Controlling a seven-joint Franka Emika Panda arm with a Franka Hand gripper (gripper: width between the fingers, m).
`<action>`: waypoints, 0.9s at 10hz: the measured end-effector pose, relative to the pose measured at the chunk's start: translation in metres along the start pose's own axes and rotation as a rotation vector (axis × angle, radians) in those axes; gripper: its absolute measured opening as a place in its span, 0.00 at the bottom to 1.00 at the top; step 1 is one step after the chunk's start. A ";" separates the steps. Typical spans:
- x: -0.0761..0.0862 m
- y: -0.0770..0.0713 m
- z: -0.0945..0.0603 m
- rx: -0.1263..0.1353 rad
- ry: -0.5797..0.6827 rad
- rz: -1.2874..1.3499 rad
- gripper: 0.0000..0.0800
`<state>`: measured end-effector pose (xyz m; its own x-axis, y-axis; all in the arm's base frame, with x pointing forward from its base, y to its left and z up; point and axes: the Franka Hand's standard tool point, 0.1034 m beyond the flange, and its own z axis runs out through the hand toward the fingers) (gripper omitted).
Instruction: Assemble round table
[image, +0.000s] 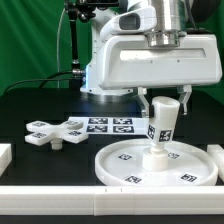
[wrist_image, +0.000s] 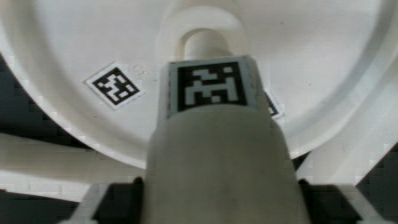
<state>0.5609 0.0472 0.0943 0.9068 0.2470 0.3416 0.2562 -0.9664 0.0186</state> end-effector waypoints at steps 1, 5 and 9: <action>-0.002 0.000 0.002 0.001 -0.004 0.000 0.51; -0.007 0.002 0.008 -0.014 0.018 -0.005 0.51; -0.012 0.011 0.007 -0.054 0.091 0.000 0.51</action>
Offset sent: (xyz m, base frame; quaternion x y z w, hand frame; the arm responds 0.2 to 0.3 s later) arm 0.0011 -0.0045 -0.0059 -0.0193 0.0286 -0.0276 0.9990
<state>0.5549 0.0345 0.0833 0.8722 0.2419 0.4251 0.2354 -0.9695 0.0687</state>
